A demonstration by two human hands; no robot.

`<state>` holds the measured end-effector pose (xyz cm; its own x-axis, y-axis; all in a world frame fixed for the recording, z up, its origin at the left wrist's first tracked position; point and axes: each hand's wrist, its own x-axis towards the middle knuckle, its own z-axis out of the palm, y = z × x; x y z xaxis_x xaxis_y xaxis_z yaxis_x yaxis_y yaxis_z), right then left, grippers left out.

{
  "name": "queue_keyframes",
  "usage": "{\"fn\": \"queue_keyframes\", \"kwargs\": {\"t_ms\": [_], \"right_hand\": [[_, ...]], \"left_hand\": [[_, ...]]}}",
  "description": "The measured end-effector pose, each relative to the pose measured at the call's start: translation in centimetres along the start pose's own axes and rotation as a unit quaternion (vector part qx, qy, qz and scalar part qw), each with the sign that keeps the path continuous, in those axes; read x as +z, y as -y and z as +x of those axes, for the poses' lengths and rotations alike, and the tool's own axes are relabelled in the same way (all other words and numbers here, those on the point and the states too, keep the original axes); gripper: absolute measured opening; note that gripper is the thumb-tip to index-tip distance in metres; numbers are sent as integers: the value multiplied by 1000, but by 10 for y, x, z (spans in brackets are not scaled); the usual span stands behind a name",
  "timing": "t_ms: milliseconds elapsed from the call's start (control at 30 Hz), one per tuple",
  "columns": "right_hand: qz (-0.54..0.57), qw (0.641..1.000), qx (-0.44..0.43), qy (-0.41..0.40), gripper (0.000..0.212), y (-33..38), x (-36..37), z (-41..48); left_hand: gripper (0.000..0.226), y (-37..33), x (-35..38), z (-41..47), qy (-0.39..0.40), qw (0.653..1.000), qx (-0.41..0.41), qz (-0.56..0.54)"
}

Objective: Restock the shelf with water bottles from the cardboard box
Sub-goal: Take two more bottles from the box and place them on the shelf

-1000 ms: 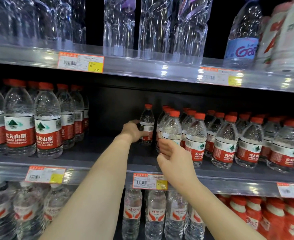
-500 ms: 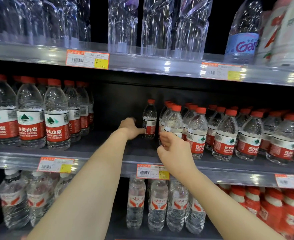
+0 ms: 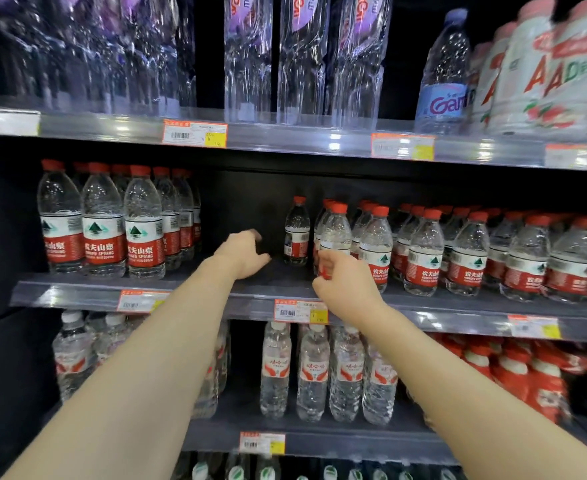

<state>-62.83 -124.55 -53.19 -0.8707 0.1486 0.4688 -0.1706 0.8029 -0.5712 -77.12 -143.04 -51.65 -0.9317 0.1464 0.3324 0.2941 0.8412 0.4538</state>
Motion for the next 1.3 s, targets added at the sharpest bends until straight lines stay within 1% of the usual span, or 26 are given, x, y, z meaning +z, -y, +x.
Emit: {"fn": "queue_keyframes", "kwargs": {"t_ms": [100, 233, 333, 467, 533, 633, 700, 767, 800, 867, 967, 1067, 1167, 1300], "right_hand": [[-30, 999, -4, 11, 60, 7, -9, -13], [-58, 998, -2, 22, 63, 10, -12, -25], [-90, 995, -5, 39, 57, 7, -12, -27], [-139, 989, -13, 50, 47, 8, -12, -1], [-140, 988, 0, 60, 48, 16, -11, 14], [-146, 985, 15, 88, 49, 29, -6, 21], [-155, 981, 31, 111, 47, 37, -13, 19], [-169, 975, 49, 136, 45, 47, -34, 13], [-181, 971, 55, 147, 42, 54, -49, 10], [-207, 962, 68, 162, 32, 71, -90, 3], [-224, 953, 91, 183, 23, 95, -162, -11], [-246, 941, 115, 200, 29, 114, -249, -31], [-272, 930, 111, 223, 39, 119, -345, -53], [-267, 916, 143, 263, 40, 90, -479, -107]], "left_hand": [[57, 2, -13, -33, -4, 998, 17, 60], [49, 0, -21, -68, -6, 993, 41, 108], [47, -6, -18, -81, 8, 988, 63, 143], [50, -7, -16, -80, 17, 972, 101, 214], [52, -7, -23, -75, 28, 961, 114, 252], [56, -8, -39, -73, 44, 952, 102, 285], [60, -12, -50, -77, 68, 939, 105, 319], [65, -24, -64, -87, 109, 924, 112, 348], [67, -32, -73, -93, 130, 920, 111, 351], [70, -59, -100, -104, 159, 925, 103, 329], [67, -114, -147, -122, 158, 934, 108, 300], [67, -187, -193, -146, 185, 925, 134, 303], [65, -269, -226, -175, 218, 914, 156, 304], [70, -391, -235, -220, 298, 923, 106, 220]]}}
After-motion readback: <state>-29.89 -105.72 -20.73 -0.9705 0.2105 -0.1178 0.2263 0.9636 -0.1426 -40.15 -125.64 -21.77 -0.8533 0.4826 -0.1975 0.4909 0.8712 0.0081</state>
